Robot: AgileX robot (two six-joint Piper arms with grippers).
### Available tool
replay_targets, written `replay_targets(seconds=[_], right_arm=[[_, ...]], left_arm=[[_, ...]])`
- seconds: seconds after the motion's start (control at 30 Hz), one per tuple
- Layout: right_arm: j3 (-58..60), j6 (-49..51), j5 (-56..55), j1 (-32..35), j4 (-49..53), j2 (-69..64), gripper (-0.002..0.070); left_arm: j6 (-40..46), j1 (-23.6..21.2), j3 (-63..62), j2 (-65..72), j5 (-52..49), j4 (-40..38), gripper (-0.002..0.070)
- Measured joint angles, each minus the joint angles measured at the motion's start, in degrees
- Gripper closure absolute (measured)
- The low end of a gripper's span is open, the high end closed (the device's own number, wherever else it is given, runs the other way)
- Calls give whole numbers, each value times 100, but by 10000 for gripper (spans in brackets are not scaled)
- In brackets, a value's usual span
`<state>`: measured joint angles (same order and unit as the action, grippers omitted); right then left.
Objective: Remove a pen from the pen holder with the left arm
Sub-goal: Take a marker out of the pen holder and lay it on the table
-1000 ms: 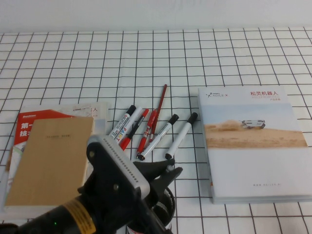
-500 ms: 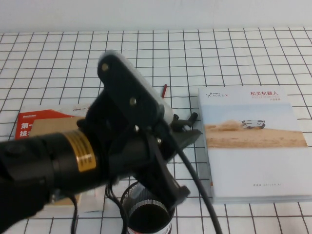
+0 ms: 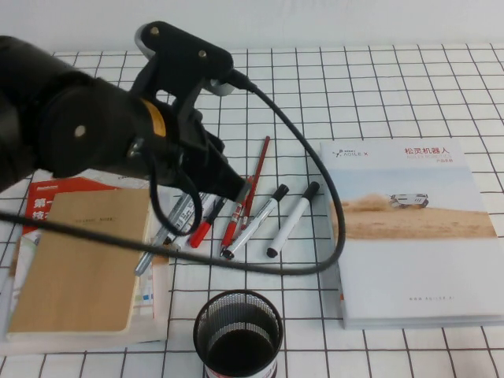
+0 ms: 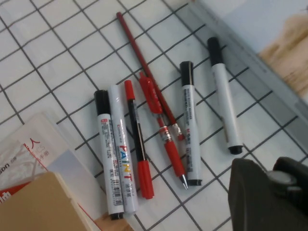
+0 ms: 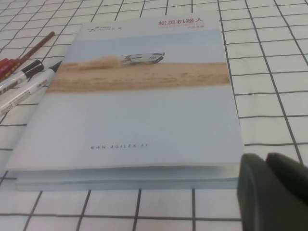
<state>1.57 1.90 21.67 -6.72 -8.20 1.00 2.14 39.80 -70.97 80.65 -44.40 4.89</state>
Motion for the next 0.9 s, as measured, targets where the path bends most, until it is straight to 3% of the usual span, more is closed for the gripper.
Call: replay_targets(seconds=[0.57,0.9], right_arm=[[0,0,0,0,0,0,691],[0,0,0,0,0,0,691]], left_arm=[[507,-218,-2358,3052,-198,-176,626],[679,-231,-3314,4154,-375,-458,626]])
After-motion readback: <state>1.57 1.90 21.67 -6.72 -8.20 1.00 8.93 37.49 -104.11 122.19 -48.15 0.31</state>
